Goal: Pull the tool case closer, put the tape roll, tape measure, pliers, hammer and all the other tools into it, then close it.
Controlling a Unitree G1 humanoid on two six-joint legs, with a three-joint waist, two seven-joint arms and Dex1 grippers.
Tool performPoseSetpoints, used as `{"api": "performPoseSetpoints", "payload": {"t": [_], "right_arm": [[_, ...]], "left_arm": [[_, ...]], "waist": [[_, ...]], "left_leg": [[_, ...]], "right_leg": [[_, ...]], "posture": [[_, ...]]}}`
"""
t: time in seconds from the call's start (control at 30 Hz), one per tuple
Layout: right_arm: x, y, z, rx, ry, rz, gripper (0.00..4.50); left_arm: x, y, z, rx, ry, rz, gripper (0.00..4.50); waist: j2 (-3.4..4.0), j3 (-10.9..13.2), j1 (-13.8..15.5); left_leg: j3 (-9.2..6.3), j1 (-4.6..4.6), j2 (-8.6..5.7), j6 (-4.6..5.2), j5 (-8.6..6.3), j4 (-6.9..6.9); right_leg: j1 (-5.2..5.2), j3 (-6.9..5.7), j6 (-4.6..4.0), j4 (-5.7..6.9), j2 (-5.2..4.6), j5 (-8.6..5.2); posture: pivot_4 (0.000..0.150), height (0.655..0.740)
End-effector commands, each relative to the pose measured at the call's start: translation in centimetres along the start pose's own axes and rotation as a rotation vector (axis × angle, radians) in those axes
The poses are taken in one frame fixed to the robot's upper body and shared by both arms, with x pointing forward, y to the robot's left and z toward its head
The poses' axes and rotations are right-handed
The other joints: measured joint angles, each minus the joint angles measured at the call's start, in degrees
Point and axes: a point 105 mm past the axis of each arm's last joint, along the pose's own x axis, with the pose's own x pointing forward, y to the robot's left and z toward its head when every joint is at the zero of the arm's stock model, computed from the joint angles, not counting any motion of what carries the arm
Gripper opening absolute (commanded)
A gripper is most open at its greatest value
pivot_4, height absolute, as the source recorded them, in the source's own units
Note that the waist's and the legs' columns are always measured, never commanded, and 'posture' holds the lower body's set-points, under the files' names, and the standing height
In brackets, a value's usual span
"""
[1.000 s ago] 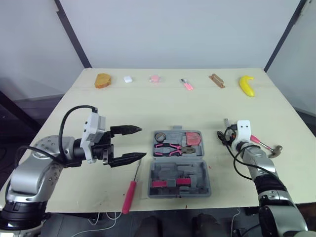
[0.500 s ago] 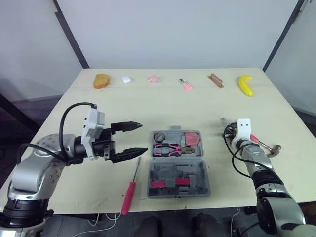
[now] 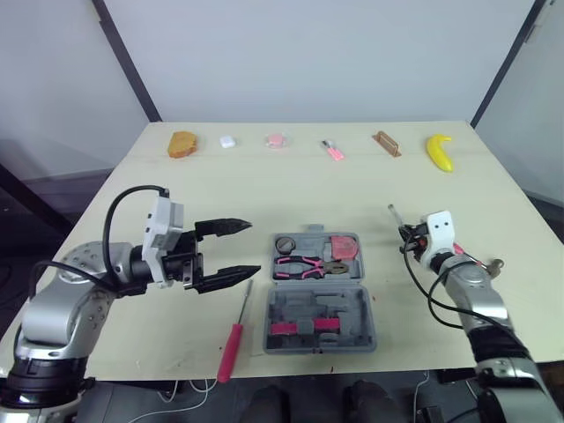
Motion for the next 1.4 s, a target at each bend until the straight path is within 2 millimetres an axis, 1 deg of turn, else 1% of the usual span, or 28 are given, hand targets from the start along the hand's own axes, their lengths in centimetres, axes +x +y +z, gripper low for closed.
{"api": "performPoseSetpoints", "payload": {"t": [0.03,0.17,0.2,0.37,0.4,0.43,0.5,0.57,0.67,0.77,0.87,0.97,1.1,1.13,1.23,1.4], "right_arm": [[-1.2,2.9,3.1,-0.070,-0.052,0.227,0.06],[-2.8,5.3,4.3,-0.160,-0.004,0.419,0.06],[-3.0,5.7,4.4,-0.172,0.006,0.449,0.06],[-3.8,9.0,5.1,-0.246,0.087,0.633,0.06],[-3.6,10.7,5.1,-0.280,0.115,0.696,0.06],[-3.6,11.9,5.0,-0.305,0.134,0.735,0.06],[-3.3,13.6,4.9,-0.343,0.170,0.790,0.06],[-3.0,14.3,4.7,-0.381,0.198,0.806,0.06],[-2.6,15.4,4.3,-0.426,0.233,0.830,0.06],[-2.0,16.8,3.8,-0.461,0.264,0.858,0.06],[-1.6,18.1,3.5,-0.494,0.292,0.879,0.06],[-1.2,18.6,3.0,-0.544,0.309,0.878,0.06],[-0.5,19.3,2.7,-0.545,0.315,0.865,0.06],[-0.6,19.7,2.3,-0.564,0.325,0.880,0.06],[-0.1,20.6,1.6,-0.612,0.335,0.873,0.06],[0.3,20.7,1.1,-0.638,0.350,0.864,0.06]], "left_arm": [[-0.8,0.1,0.3,0.055,0.019,-0.009,4.50],[-1.2,0.3,-0.2,0.077,0.031,-0.023,4.50],[-1.2,0.3,-0.2,0.080,0.030,-0.025,4.50],[-1.9,0.4,-0.7,0.087,0.036,-0.057,4.50],[-2.3,0.3,-1.2,0.071,0.056,-0.069,4.50],[-2.6,0.1,-1.6,0.059,0.071,-0.076,4.50],[-3.2,-0.4,-2.1,0.042,0.087,-0.112,4.50],[-3.5,-0.6,-2.5,0.048,0.105,-0.126,4.50],[-4.1,-1.1,-4.0,0.082,0.194,-0.182,4.50],[-4.0,-0.7,-3.9,0.066,0.143,-0.160,4.50],[-3.9,-0.5,-4.0,0.073,0.142,-0.162,4.50],[-3.9,-0.5,-4.2,0.071,0.142,-0.161,4.50],[-3.9,-0.5,-4.3,0.065,0.141,-0.156,4.50],[-3.9,-0.5,-4.3,0.066,0.142,-0.156,4.50],[-4.1,-0.8,-4.5,0.065,0.159,-0.165,4.50],[-3.9,-1.1,-4.2,0.074,0.170,-0.183,4.50]], "waist": [[-0.01,0.0,0.0],[-0.01,0.0,0.1],[-0.02,0.0,0.1],[-0.04,0.0,0.1],[-0.04,0.0,0.2],[-0.05,0.0,0.1],[-0.06,0.0,-0.1],[-0.07,0.1,0.0],[-0.14,0.1,0.5],[-0.21,0.1,0.6],[-0.25,0.2,0.6],[-0.25,0.2,0.5],[-0.25,0.2,0.3],[-0.25,0.2,0.3],[-0.25,0.1,0.2],[-0.25,0.1,0.1]], "left_leg": [[-0.01,0.00,0.00,0.00,0.00,0.00],[-0.01,0.00,0.00,0.01,0.00,0.00],[-0.01,0.00,0.00,0.01,0.00,0.00],[-0.03,-0.01,0.00,0.01,0.00,0.02],[-0.02,-0.01,0.00,0.01,0.00,0.02],[-0.03,-0.01,0.00,0.01,0.00,0.02],[-0.01,-0.01,0.03,0.01,0.00,0.01],[-0.06,-0.03,0.05,0.01,0.00,0.01],[-0.08,-0.09,0.03,0.01,0.00,0.02],[-0.05,-0.10,-0.01,0.01,0.00,0.04],[-0.10,-0.11,0.00,0.01,0.00,0.05],[-0.11,-0.12,0.00,0.01,0.00,0.05],[-0.11,-0.12,0.00,0.01,0.00,0.05],[-0.12,-0.12,0.00,0.01,0.00,0.05],[-0.13,-0.12,0.01,0.01,0.00,0.05],[-0.12,-0.12,0.01,0.01,0.00,0.05]], "right_leg": [[0.00,-0.02,0.00,0.00,0.00,0.00],[0.00,-0.02,0.00,0.00,0.03,0.00],[0.00,-0.02,0.00,-0.01,0.03,0.00],[0.00,-0.04,0.00,-0.01,0.03,-0.01],[0.00,-0.04,0.00,-0.01,0.03,-0.01],[0.00,-0.04,0.00,-0.01,0.03,-0.01],[-0.06,0.01,-0.01,0.01,0.09,-0.01],[-0.08,-0.04,-0.03,0.01,0.11,-0.02],[-0.08,-0.12,-0.03,-0.02,0.05,-0.02],[-0.07,-0.13,-0.03,-0.02,-0.02,-0.02],[-0.07,-0.19,-0.03,-0.01,-0.01,-0.02],[-0.08,-0.21,-0.03,-0.01,-0.01,-0.02],[-0.08,-0.22,-0.03,0.00,-0.02,-0.02],[-0.08,-0.23,-0.03,0.01,-0.01,-0.02],[-0.08,-0.24,-0.03,0.02,-0.01,-0.02],[-0.11,-0.23,-0.03,0.05,-0.02,-0.02]], "posture": [[0.150,0.7400],[0.150,0.7400],[0.150,0.7400],[0.150,0.7400],[0.150,0.7400],[0.150,0.7400],[0.150,0.7400],[0.150,0.7400],[0.150,0.7400],[0.150,0.7400],[0.150,0.7400],[0.150,0.7400],[0.150,0.7400],[0.150,0.7400],[0.150,0.7400],[0.150,0.7400]]}}
